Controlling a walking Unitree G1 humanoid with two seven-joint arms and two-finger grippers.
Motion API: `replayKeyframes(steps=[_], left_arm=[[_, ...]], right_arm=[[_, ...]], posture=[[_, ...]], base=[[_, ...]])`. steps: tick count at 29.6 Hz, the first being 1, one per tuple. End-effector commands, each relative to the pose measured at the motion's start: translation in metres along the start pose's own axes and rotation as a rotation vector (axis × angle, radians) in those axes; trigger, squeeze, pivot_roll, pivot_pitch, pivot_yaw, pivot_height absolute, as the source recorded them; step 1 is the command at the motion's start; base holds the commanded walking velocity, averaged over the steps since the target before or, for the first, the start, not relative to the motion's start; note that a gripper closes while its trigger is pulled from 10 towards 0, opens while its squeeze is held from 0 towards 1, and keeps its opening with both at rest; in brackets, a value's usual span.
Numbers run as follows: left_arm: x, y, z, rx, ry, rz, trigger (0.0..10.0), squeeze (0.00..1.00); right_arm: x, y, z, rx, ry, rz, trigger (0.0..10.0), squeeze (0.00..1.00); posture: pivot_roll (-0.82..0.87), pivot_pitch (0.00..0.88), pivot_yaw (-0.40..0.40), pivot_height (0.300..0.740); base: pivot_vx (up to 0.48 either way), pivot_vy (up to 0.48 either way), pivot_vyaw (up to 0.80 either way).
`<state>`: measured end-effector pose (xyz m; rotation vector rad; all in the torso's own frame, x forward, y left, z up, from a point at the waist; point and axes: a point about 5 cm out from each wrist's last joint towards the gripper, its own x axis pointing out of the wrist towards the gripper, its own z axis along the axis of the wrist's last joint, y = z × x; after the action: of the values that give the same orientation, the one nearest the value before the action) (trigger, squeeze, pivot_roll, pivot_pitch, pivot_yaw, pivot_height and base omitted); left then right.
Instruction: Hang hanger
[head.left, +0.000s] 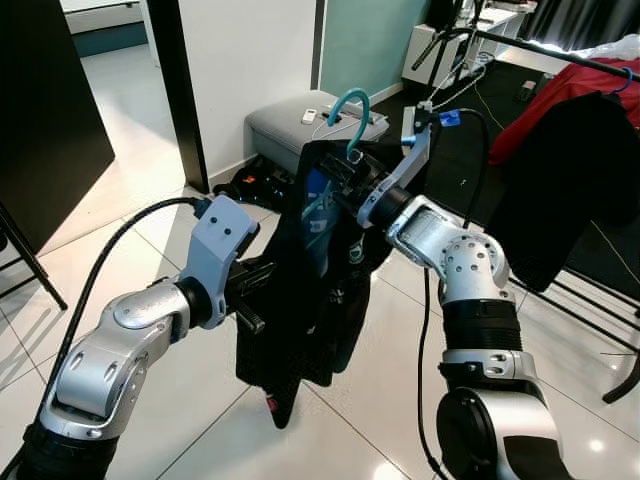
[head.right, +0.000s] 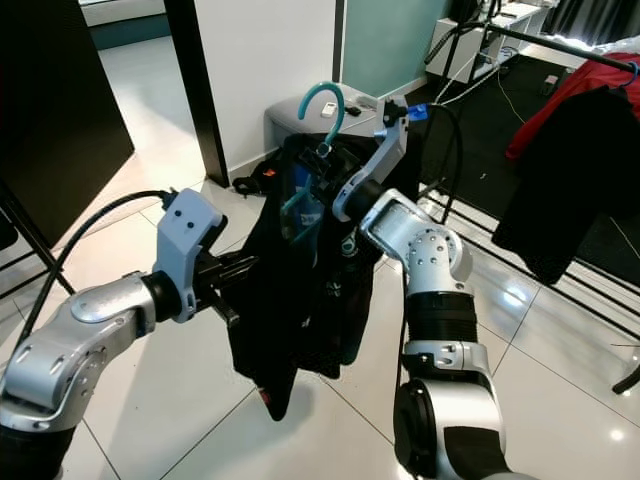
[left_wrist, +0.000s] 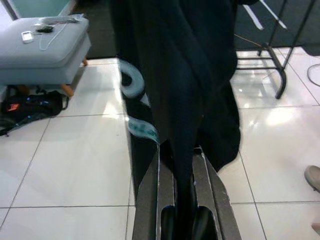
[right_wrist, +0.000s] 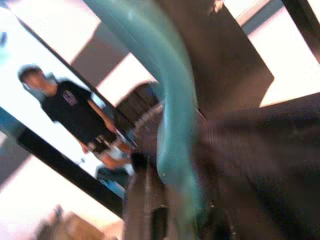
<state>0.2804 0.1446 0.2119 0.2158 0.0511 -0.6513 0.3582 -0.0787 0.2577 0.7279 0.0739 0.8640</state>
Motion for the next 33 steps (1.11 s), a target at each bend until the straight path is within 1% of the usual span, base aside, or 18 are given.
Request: replayKeyframes(steps=[1,3,5,6,7,9,13,16,17,18,19,20,21,23,25,28,30,33], left_arm=[[-0.005,0.011,0.002,0.011,-0.007,0.06,0.0,0.0],[-0.005,0.011,0.002,0.011,-0.007,0.06,0.0,0.0],[-0.007,0.016,0.003,0.011,-0.009,0.095,0.0,0.0],[-0.009,0.022,0.003,0.004,-0.011,0.131,0.0,0.0],[-0.009,0.022,0.003,0.004,-0.011,0.131,0.0,0.0],[-0.014,0.035,0.003,-0.022,-0.012,0.217,0.0,0.0],[-0.016,0.042,0.002,-0.034,-0.008,0.256,0.0,0.0],[-0.023,0.056,0.002,-0.023,0.0,0.322,0.0,0.0],[-0.026,0.06,0.007,-0.009,-0.016,0.333,0.0,0.0],[-0.027,0.062,0.01,-0.001,-0.029,0.337,0.0,0.0],[-0.027,0.062,0.01,-0.001,-0.029,0.337,0.0,0.0],[-0.028,0.062,0.016,0.015,-0.055,0.324,0.0,0.0],[-0.029,0.061,0.02,0.026,-0.071,0.314,0.0,0.0],[-0.028,0.053,0.032,0.051,-0.13,0.255,0.0,0.0],[-0.028,0.053,0.032,0.051,-0.13,0.255,0.0,0.0],[-0.029,0.049,0.039,0.062,-0.162,0.227,0.0,0.0],[-0.031,0.049,0.042,0.07,-0.165,0.223,0.0,0.0],[-0.031,0.048,0.041,0.072,-0.161,0.22,0.0,0.0]], right_arm=[[-0.002,-0.001,-0.005,-0.054,0.023,-0.003,10.0,1.0],[-0.002,-0.001,-0.005,-0.054,0.023,-0.003,10.0,1.0],[-0.006,-0.005,-0.005,-0.068,0.026,-0.014,10.0,1.0],[-0.01,-0.009,-0.002,-0.088,0.014,-0.033,10.0,1.0],[-0.01,-0.009,-0.002,-0.088,0.014,-0.033,10.0,1.0],[-0.021,-0.015,0.011,-0.114,-0.031,-0.046,10.0,1.0],[-0.028,-0.017,0.02,-0.135,-0.057,-0.044,10.0,1.0],[-0.04,-0.017,0.036,-0.201,-0.109,-0.035,10.0,1.0],[-0.044,-0.028,0.034,-0.268,-0.086,-0.125,10.0,0.71],[-0.047,-0.036,0.03,-0.319,-0.062,-0.19,10.0,0.71],[-0.047,-0.036,0.03,-0.319,-0.062,-0.19,10.0,0.71],[-0.048,-0.044,0.025,-0.353,-0.041,-0.253,10.0,0.0],[-0.049,-0.049,0.022,-0.371,-0.029,-0.289,10.0,0.0],[-0.047,-0.057,0.007,-0.383,0.018,-0.338,10.0,0.0],[-0.047,-0.057,0.007,-0.383,0.018,-0.338,10.0,0.0],[-0.044,-0.063,-0.006,-0.402,0.056,-0.368,10.0,0.0],[-0.039,-0.061,-0.011,-0.376,0.046,-0.347,10.0,0.0],[-0.035,-0.056,-0.008,-0.344,0.013,-0.3,10.0,0.0]], posture=[[0.03,0.057,-0.085,0.74],[0.03,0.057,-0.085,0.74],[0.03,0.059,-0.086,0.74],[0.03,0.059,-0.087,0.74],[0.03,0.059,-0.087,0.74],[0.02,0.061,-0.087,0.74],[0.02,0.061,-0.087,0.74],[0.02,0.061,-0.084,0.74],[0.02,0.058,-0.083,0.74],[0.02,0.058,-0.083,0.74],[0.02,0.058,-0.083,0.74],[0.02,0.06,-0.083,0.74],[0.02,0.06,-0.083,0.74],[0.02,0.061,-0.086,0.74],[0.02,0.061,-0.086,0.74],[0.03,0.061,-0.089,0.74],[0.04,0.061,-0.091,0.74],[0.03,0.06,-0.091,0.74]], base=[[0.0,0.0,0.0],[0.0,0.0,0.0],[0.0,0.0,0.0],[0.0,0.0,0.0],[0.0,0.0,0.0],[0.0,0.0,0.0],[0.0,0.0,0.0],[0.0,0.0,0.0],[0.0,0.0,0.0],[0.0,0.0,0.0],[0.0,0.0,0.0],[0.0,0.0,0.0],[0.0,0.0,0.0],[0.0,0.0,0.0],[0.0,0.0,0.0],[0.0,0.0,0.0],[0.0,0.0,0.0],[0.0,0.0,0.0]])
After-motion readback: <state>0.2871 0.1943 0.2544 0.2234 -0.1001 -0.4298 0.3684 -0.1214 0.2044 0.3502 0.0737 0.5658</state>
